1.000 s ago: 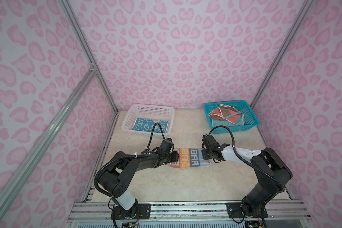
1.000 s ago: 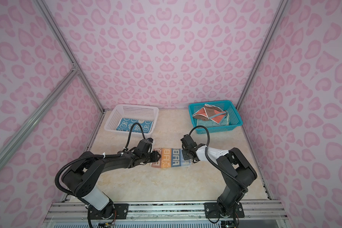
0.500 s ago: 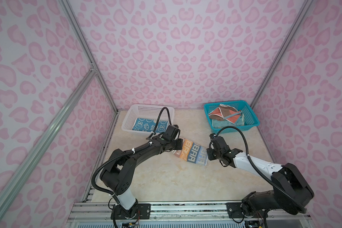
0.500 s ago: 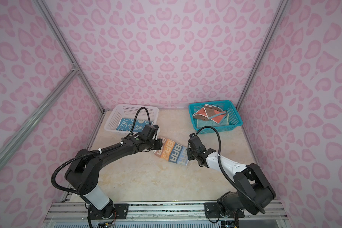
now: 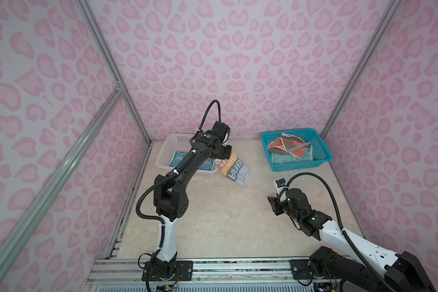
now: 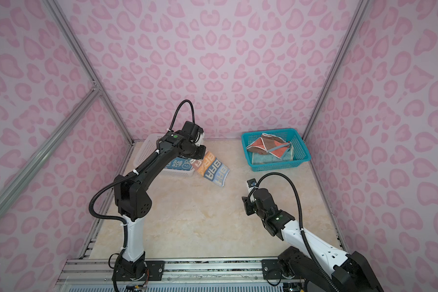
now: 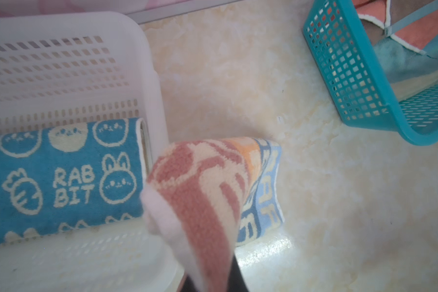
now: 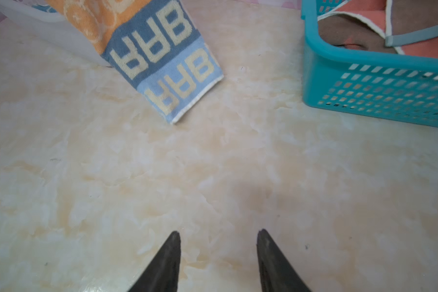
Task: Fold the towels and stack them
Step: 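Carry the folded towel with the left gripper onto the white basket's bunny towel, then open the left gripper to drop the towel while the right gripper nears the teal basket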
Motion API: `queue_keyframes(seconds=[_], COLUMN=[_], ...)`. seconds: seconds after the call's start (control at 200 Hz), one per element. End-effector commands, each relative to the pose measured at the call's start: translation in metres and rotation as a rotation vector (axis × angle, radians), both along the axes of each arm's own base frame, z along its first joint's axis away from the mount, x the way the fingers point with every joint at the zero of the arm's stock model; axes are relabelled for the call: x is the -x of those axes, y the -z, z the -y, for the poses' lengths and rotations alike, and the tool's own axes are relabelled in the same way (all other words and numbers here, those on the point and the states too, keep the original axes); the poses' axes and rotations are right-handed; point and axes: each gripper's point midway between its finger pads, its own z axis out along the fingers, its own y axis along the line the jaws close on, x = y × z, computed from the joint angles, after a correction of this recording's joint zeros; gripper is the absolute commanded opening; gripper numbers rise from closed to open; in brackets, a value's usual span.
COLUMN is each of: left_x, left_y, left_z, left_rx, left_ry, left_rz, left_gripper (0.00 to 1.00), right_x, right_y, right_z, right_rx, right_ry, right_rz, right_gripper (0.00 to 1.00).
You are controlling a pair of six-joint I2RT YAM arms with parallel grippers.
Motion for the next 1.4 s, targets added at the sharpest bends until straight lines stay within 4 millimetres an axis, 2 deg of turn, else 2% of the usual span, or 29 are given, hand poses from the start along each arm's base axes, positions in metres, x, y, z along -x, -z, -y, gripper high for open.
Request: queue_keyframes(seconds=[0.0,0.18,0.33,0.545,0.68,0.79,0.92,1.045,1.155,1.18,1.225,1.24,1.285,1.29,1.3,1.395], left_x=[0.004,-0.022,-0.037,-0.052,-0.059,-0.064,-0.075,-0.085,-0.09,-0.091,-0.093,-0.093,-0.093,-0.093,-0.093,-0.092], left_y=[-0.005,-0.035,-0.035,-0.002,0.033,0.06,0.083,0.092,0.087,0.085,0.083,0.082,0.08,0.08,0.079,0.073], left_z=[-0.018,-0.051,-0.098,-0.166,-0.197,-0.213,-0.227,-0.245,-0.254,-0.255,-0.256,-0.258,-0.26,-0.26,-0.261,-0.265], left_rx=[0.003,0.117,0.137,0.059,-0.045,-0.134,-0.207,-0.3,-0.342,-0.344,-0.354,-0.357,-0.368,-0.368,-0.372,-0.39], left_ry=[0.018,-0.037,-0.109,-0.187,-0.215,-0.236,-0.28,-0.336,-0.357,-0.359,-0.37,-0.374,-0.384,-0.386,-0.388,-0.403], left_rz=[-0.077,-0.058,-0.062,-0.108,-0.149,-0.178,-0.179,-0.148,-0.115,-0.108,-0.097,-0.094,-0.088,-0.087,-0.084,-0.073], left_gripper=[0.03,0.03,0.03,0.03,0.03,0.03,0.02,0.02,0.02,0.06,0.3,0.45,0.81,0.9,0.99,0.98], right_x=[0.0,-0.002,0.0,0.001,0.001,0.001,0.0,-0.001,-0.001,-0.002,-0.002,-0.002,-0.003,-0.003,-0.002,-0.003], right_y=[0.002,0.011,0.015,0.017,0.02,0.02,0.021,0.022,0.023,0.023,0.024,0.024,0.024,0.024,0.024,0.022], right_z=[-0.007,-0.019,-0.032,-0.045,-0.053,-0.06,-0.069,-0.078,-0.085,-0.087,-0.089,-0.09,-0.092,-0.092,-0.093,-0.095], right_rx=[-0.008,-0.007,0.004,0.017,0.035,0.053,0.071,0.091,0.113,0.117,0.123,0.124,0.125,0.125,0.126,0.121], right_ry=[-0.034,-0.065,-0.098,-0.131,-0.147,-0.162,-0.182,-0.206,-0.225,-0.228,-0.235,-0.238,-0.239,-0.241,-0.243,-0.246], right_rz=[0.015,-0.007,-0.02,-0.035,-0.051,-0.064,-0.071,-0.083,-0.109,-0.112,-0.113,-0.114,-0.114,-0.114,-0.115,-0.109], right_gripper=[0.48,0.47,0.47,0.47,0.47,0.47,0.47,0.48,0.48,0.48,0.48,0.48,0.48,0.48,0.48,0.49])
